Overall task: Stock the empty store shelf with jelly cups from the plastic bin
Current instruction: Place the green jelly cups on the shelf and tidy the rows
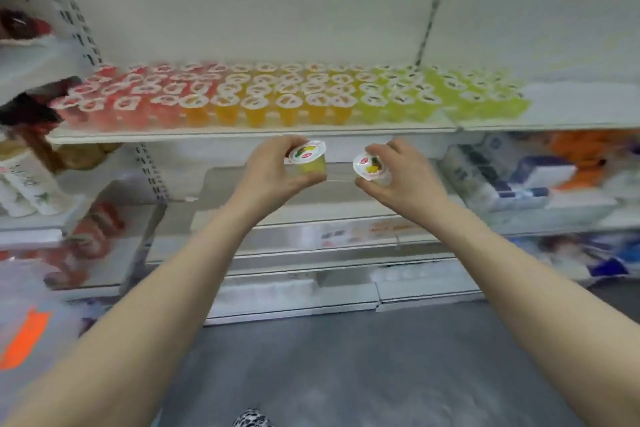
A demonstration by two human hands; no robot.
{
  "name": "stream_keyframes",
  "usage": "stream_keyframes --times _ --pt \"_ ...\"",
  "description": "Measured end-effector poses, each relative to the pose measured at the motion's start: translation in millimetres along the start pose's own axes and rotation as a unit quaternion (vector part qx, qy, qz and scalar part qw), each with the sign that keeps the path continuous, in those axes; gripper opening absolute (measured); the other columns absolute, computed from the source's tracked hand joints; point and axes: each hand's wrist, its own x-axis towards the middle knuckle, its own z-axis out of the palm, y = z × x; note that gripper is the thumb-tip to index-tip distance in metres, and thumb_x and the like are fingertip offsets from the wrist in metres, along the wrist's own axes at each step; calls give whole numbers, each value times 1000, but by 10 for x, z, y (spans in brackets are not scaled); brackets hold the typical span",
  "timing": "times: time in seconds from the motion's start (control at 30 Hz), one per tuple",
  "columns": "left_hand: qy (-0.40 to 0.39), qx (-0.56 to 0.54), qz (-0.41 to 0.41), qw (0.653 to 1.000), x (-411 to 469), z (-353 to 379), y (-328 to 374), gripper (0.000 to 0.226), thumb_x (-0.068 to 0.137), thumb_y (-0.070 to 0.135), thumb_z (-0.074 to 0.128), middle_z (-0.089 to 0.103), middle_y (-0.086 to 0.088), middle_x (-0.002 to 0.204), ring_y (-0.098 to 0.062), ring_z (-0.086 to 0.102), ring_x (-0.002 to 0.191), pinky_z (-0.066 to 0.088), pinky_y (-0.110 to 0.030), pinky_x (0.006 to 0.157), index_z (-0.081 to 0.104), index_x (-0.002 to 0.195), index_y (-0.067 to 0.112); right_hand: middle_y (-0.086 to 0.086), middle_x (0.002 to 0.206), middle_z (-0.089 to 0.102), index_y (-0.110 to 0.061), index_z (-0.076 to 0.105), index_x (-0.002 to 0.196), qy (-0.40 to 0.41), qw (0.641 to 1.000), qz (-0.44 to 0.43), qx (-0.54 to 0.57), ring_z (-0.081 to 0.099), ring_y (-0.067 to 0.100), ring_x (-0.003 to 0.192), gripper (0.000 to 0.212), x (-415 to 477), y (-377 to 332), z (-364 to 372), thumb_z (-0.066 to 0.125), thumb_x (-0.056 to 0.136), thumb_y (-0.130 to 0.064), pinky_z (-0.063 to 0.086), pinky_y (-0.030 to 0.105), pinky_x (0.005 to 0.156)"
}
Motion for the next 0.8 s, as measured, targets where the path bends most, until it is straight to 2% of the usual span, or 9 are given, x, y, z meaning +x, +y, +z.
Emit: stream_keyframes --times 0.1,0.2,0.33,0.47,0.57,0.63,0.7,0.8 --pt "-41 1 48 998 277 428 419 57 65 45 83 65 8 112 -11 58 104 44 -28 90 63 115 26 6 111 58 -18 60 126 29 997 66 -26 54 27 108 55 -120 508 -318 72 80 -45 42 35 85" --pt "-72 -2 88 994 505 821 762 58 67 45 81 64 7 115 -14 57 108 45 -34 93 62 118 25 10 110 59 -14 62 125 50 991 113 -50 54 31 108 55 -202 962 -573 74 80 -42 40 35 90" --pt "-101 -8 128 987 818 1336 1086 57 69 39 79 63 6 119 -16 55 112 44 -33 94 60 121 24 11 111 58 -12 61 125 63 983 156 -68 54 30 108 53 -260 1484 -826 74 81 -37 36 33 87" --pt "-117 -39 158 980 1190 1809 1347 56 67 34 81 66 2 114 -18 58 108 44 -27 88 62 118 19 10 111 59 -16 59 125 72 977 191 -68 54 29 109 52 -195 1992 -1003 72 80 -39 41 37 88" --pt "-131 -33 180 974 1546 2140 1541 61 66 44 81 67 3 113 -19 60 106 47 -32 89 63 118 19 6 110 59 -17 57 119 74 972 210 -68 53 25 106 48 -73 2401 -1113 73 78 -38 41 34 83" --pt "-122 -16 193 973 1795 2347 1647 64 65 53 79 67 6 114 -20 57 108 44 -30 87 64 119 23 2 110 59 -17 55 116 75 971 217 -70 53 22 105 45 42 2672 -1171 73 79 -37 39 31 79" --pt "-115 -15 199 973 2019 2529 1754 66 65 57 78 66 6 116 -21 53 111 38 -27 86 63 120 24 1 111 59 -18 53 114 74 967 233 -73 53 22 105 44 158 2921 -1226 72 79 -37 43 35 80" --pt "-103 -9 215 971 2327 2774 1922 67 66 60 75 65 6 118 -21 52 112 37 -27 88 62 122 25 3 106 59 -18 52 109 89 962 250 -60 54 24 97 42 318 3258 -1287 70 77 -39 44 38 76"
